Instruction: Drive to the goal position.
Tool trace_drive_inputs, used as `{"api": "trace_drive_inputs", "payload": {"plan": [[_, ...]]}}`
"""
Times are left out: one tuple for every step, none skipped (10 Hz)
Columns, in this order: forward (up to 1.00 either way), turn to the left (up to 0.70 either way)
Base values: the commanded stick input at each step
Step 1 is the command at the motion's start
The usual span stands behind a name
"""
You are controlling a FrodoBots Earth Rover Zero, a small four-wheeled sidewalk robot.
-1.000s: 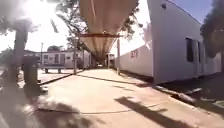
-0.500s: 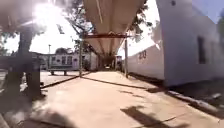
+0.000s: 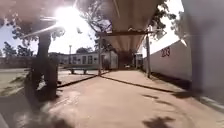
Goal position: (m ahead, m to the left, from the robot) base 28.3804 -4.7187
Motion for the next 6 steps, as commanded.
{"api": "trace_drive_inputs", "payload": {"plan": [[0.7,0.0],[0.7,0.0],[0.7,0.0],[0.7,0.0],[0.7,-0.02],[0.7,-0.18]]}}
